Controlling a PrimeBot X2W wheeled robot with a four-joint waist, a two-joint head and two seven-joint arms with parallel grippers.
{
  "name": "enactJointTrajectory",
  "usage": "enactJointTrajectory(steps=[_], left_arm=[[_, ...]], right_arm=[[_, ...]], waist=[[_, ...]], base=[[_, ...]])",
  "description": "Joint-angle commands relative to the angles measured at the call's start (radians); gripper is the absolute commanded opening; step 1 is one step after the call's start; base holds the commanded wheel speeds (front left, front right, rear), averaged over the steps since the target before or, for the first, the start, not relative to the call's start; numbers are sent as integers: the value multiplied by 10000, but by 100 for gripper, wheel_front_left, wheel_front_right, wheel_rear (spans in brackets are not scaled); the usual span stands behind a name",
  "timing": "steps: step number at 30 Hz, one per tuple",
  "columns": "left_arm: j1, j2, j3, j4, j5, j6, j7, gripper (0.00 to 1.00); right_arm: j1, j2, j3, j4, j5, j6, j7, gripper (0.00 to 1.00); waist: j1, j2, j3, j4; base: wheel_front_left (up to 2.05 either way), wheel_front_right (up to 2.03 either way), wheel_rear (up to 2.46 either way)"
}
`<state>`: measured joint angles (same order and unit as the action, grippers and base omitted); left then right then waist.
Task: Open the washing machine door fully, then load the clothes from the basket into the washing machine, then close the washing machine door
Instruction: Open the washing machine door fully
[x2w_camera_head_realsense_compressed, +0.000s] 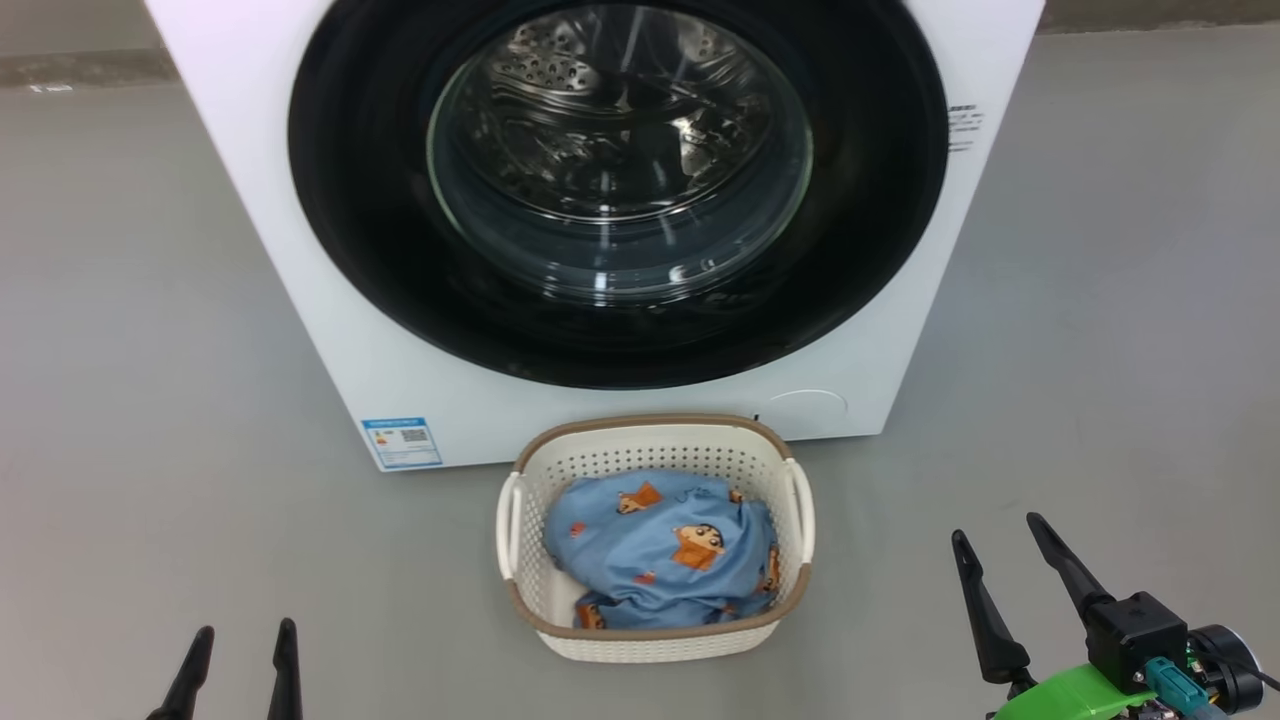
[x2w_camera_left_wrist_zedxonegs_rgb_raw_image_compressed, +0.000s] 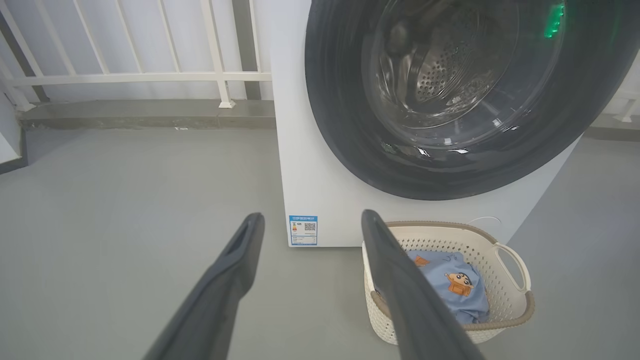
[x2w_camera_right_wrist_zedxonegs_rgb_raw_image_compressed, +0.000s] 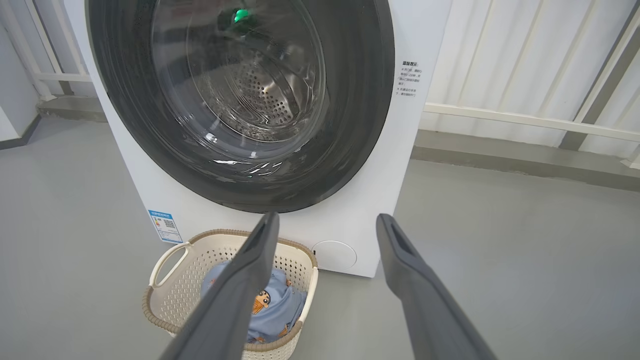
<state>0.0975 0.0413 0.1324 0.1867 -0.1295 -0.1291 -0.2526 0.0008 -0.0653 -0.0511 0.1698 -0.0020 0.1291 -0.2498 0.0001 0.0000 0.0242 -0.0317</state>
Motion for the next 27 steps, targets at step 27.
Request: enactJointTrajectory(steps=[27], left_arm=[[-279,110,379,-322,-232,-16,-92,100]], right_arm=[[-209,-74,276,-231,26,16,-120,100]], waist=[[0,0,-20,34]], base=[[83,83,-167]])
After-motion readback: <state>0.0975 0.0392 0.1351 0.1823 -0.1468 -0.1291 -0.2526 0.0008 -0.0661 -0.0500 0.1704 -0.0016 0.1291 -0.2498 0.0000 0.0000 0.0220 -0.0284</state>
